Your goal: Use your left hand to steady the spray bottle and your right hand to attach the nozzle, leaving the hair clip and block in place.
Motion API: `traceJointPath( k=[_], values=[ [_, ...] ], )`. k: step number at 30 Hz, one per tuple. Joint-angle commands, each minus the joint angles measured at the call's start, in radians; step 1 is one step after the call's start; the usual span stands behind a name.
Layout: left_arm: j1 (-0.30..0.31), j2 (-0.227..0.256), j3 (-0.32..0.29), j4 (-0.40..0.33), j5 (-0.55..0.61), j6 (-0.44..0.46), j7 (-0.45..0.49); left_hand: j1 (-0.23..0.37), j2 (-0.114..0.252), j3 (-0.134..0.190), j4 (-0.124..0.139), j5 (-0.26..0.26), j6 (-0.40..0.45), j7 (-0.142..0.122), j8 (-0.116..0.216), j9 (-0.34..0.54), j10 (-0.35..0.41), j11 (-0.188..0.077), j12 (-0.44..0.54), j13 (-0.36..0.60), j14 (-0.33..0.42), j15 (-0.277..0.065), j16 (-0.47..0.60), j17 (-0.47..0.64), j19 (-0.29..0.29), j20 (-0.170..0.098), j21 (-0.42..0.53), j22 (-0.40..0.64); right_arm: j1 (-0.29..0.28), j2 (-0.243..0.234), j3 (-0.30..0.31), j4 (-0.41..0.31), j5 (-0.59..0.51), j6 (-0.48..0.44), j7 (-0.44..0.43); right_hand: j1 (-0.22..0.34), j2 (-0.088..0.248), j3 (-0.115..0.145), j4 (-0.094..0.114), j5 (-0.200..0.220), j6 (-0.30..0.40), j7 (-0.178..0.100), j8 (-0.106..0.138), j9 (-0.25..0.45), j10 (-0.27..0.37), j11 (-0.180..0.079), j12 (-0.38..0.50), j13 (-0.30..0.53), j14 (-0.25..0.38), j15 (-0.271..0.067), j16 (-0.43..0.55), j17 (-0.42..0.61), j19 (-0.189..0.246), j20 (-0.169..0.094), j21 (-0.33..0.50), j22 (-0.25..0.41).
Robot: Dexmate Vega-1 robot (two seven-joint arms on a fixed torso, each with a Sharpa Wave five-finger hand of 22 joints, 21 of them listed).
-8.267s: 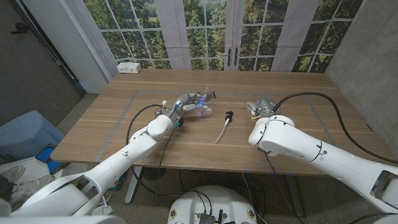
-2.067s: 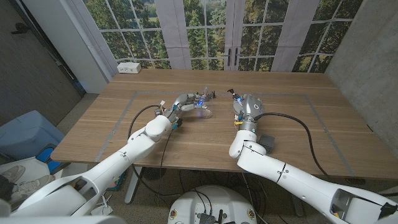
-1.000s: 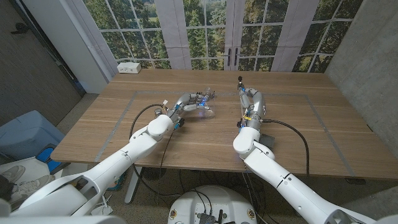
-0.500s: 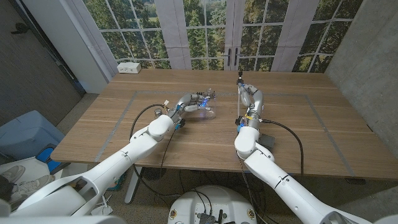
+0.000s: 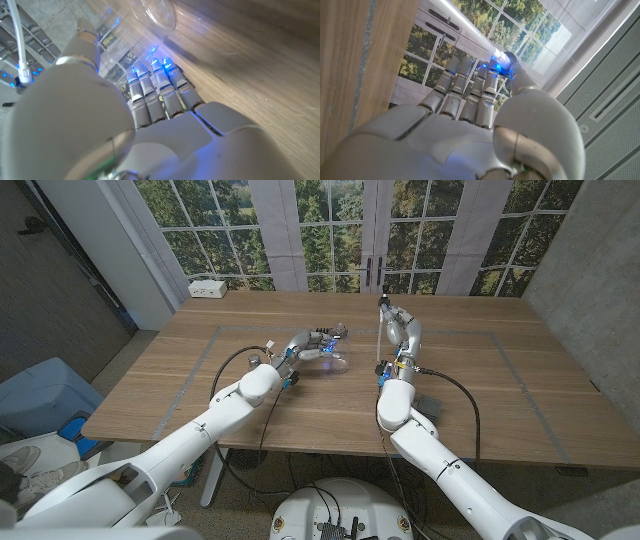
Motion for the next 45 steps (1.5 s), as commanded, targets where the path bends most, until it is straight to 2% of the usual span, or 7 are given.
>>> traceJointPath(
  k=[1, 20, 45],
  values=[
    [-0.015, 0.007, 0.014, -0.017, 0.014, 0.03, -0.022, 0.228, 0.234, 0.003, 0.005, 0.007, 0.305, 0.002, -0.002, 0.039, 0.316, -0.066, 0.0, 0.024, -0.003, -0.155, -0.004, -0.001, -0.004, -0.011, 0.008, 0.0, 0.039, 0.042, 0.01, 0.055, -0.011, 0.121, 0.045, 0.006, 0.002, -0.003, 0.001, 0.004, 0.038, -0.041, 0.003, 0.003, -0.001, -0.003, 0.0, 0.002, -0.004, -0.145, -0.001, 0.001, -0.006, -0.003, 0.005, 0.003],
    [-0.038, 0.01, 0.036, -0.028, 0.04, 0.062, -0.044, 0.229, 0.234, 0.001, 0.005, 0.008, 0.307, 0.004, -0.007, 0.04, 0.317, -0.067, -0.003, 0.026, -0.004, -0.154, -0.003, 0.0, -0.008, -0.01, 0.011, 0.0, 0.086, 0.093, 0.015, 0.113, -0.027, 0.23, 0.086, 0.008, 0.002, -0.006, 0.002, 0.003, 0.041, -0.042, 0.001, 0.003, 0.005, -0.004, -0.002, 0.0, 0.003, -0.148, -0.006, 0.001, -0.01, -0.003, 0.011, 0.003],
    [-0.086, 0.002, 0.079, -0.018, 0.101, 0.074, -0.075, 0.231, 0.235, 0.001, 0.005, 0.008, 0.31, 0.004, -0.011, 0.04, 0.316, -0.065, -0.007, 0.028, -0.005, -0.154, -0.004, -0.001, -0.01, -0.01, 0.015, -0.001, 0.128, 0.133, 0.019, 0.154, -0.034, 0.292, 0.132, 0.005, 0.002, -0.01, 0.004, 0.003, 0.042, -0.044, -0.002, 0.003, 0.008, -0.007, -0.004, 0.003, 0.008, -0.148, -0.012, 0.001, -0.013, -0.004, 0.017, 0.002]
  ],
)
